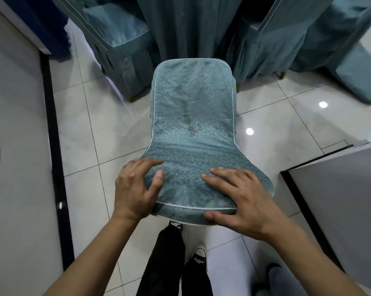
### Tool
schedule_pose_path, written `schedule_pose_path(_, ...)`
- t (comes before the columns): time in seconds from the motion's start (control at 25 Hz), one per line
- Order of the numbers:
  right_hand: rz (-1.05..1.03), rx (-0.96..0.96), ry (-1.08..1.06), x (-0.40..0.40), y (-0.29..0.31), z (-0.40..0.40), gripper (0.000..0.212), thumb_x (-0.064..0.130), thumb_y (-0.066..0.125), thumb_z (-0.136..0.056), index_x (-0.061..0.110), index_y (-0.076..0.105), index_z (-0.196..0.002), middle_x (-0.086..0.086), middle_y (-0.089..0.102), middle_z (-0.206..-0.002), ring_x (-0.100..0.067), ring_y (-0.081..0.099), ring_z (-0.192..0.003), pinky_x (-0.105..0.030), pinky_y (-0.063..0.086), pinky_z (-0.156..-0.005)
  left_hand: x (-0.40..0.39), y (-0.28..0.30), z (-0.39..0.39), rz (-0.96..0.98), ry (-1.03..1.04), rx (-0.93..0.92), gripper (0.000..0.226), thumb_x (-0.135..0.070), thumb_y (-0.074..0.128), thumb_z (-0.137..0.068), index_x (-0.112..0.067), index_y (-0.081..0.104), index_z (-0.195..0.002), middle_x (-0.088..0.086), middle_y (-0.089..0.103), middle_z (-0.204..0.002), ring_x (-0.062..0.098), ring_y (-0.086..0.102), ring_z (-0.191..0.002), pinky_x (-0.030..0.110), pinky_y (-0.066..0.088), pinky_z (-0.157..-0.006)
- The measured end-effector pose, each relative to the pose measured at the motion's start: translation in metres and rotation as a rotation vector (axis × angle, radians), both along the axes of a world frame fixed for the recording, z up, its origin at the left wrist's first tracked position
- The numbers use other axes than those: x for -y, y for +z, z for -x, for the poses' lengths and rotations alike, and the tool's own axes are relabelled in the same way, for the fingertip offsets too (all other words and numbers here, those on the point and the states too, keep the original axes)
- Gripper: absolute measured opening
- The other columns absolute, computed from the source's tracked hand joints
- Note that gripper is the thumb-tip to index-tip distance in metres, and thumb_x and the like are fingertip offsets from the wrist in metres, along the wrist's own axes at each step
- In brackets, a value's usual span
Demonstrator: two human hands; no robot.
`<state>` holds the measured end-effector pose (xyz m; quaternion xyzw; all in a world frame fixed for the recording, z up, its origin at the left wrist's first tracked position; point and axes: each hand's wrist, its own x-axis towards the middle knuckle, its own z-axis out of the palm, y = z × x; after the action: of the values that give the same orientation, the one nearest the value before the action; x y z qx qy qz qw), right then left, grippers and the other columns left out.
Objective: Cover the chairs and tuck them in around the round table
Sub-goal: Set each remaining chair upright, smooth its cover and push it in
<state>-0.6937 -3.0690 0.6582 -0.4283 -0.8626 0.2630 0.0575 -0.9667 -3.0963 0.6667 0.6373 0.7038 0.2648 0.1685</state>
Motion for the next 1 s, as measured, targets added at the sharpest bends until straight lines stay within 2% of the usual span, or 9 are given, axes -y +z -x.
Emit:
schedule_pose_path(0.16,-0.099,-0.011,-0.013,-0.036,0.016,0.007,0.083,0.090,0.034,-0.078,0.039,0.049,-0.143,0.014,0.065,-0.122,-0.013,0.062,-0.113,-0.039,0.053,-0.088,-0.040,0.015,0.006,-0.022,-0.014,-0.002,0.051,-0.046,0.037,-0.091,-0.015,0.073,-0.110,0.004,0.073,-0.109,0.026,0.064,-0.101,0.041,0.048,-0.089)
schedule_pose_path(0.32,-0.218,-0.102,-0.068,-0.054,0.019,0.010,0.081,0.087,0.036,-0.080,0.029,0.067,-0.127,0.007,0.072,-0.103,-0.018,0.070,-0.097,-0.041,0.058,-0.069,-0.056,0.020,0.004,-0.055,-0.122,-0.102,0.047,-0.046,0.039,-0.091,-0.015,0.072,-0.102,0.002,0.073,-0.103,0.026,0.065,-0.098,0.042,0.044,-0.091)
schedule_pose_path(0.44,-0.367,-0.188,-0.047,-0.067,0.017,0.010,0.073,0.077,0.055,-0.081,0.018,0.071,-0.119,0.002,0.072,-0.102,-0.021,0.071,-0.092,-0.039,0.058,-0.067,-0.061,0.021,0.001,-0.083,-0.296,-0.217,0.044,-0.050,0.045,-0.087,-0.018,0.072,-0.098,-0.002,0.072,-0.096,0.024,0.066,-0.094,0.044,0.043,-0.098)
schedule_pose_path(0.56,-0.484,-0.139,0.025,-0.088,0.016,0.010,0.065,0.066,0.068,-0.077,0.016,0.072,-0.118,0.002,0.073,-0.101,-0.019,0.071,-0.090,-0.035,0.058,-0.071,-0.083,0.024,0.006,-0.128,-0.379,-0.254,0.046,-0.058,0.051,-0.083,-0.020,0.073,-0.096,-0.003,0.072,-0.094,0.022,0.067,-0.094,0.045,0.044,-0.101)
schedule_pose_path(0.64,-0.517,-0.097,0.015,-0.110,0.018,0.012,0.051,0.052,0.072,-0.077,0.016,0.073,-0.113,0.001,0.074,-0.095,-0.022,0.072,-0.084,-0.035,0.057,-0.068,-0.104,0.028,0.010,-0.145,-0.411,-0.282,0.051,-0.066,0.054,-0.080,-0.022,0.073,-0.096,-0.003,0.072,-0.093,0.021,0.068,-0.093,0.044,0.044,-0.102)
schedule_pose_path(0.72,-0.521,-0.097,-0.051,-0.134,0.024,0.017,0.039,0.048,0.069,-0.078,0.016,0.075,-0.101,0.000,0.074,-0.087,-0.024,0.072,-0.076,-0.034,0.056,-0.060,-0.127,0.036,0.014,-0.125,-0.419,-0.302,0.056,-0.072,0.053,-0.078,-0.023,0.073,-0.094,-0.004,0.073,-0.091,0.019,0.069,-0.091,0.041,0.044,-0.101)
schedule_pose_path(0.84,-0.538,-0.085,-0.136,-0.170,0.035,0.027,0.038,0.053,0.061,-0.080,0.018,0.073,-0.088,0.001,0.071,-0.075,-0.025,0.070,-0.066,-0.034,0.052,-0.052,-0.165,0.047,0.019,-0.034,-0.369,-0.337,0.064,-0.078,0.040,-0.080,-0.024,0.071,-0.091,-0.003,0.073,-0.085,0.022,0.067,-0.087,0.038,0.043,-0.091)
schedule_pose_path(0.96,-0.501,-0.063,-0.179,-0.205,0.042,0.032,0.040,0.057,0.062,-0.077,0.019,0.071,-0.085,0.001,0.070,-0.072,-0.026,0.069,-0.065,-0.036,0.052,-0.052,-0.199,0.057,0.019,0.027,-0.263,-0.329,0.073,-0.080,0.023,-0.082,-0.023,0.068,-0.085,0.001,0.069,-0.074,0.027,0.065,-0.077,0.035,0.034,-0.064)
schedule_pose_path(1.0,-0.493,-0.054,-0.187,-0.216,0.043,0.033,0.040,0.057,0.065,-0.076,0.019,0.070,-0.084,0.001,0.070,-0.073,-0.026,0.068,-0.065,-0.036,0.051,-0.052,-0.208,0.060,0.018,0.038,-0.237,-0.335,0.076,-0.080,0.018,-0.082,-0.021,0.067,-0.083,0.002,0.068,-0.073,0.028,0.065,-0.076,0.034,0.030,-0.061)
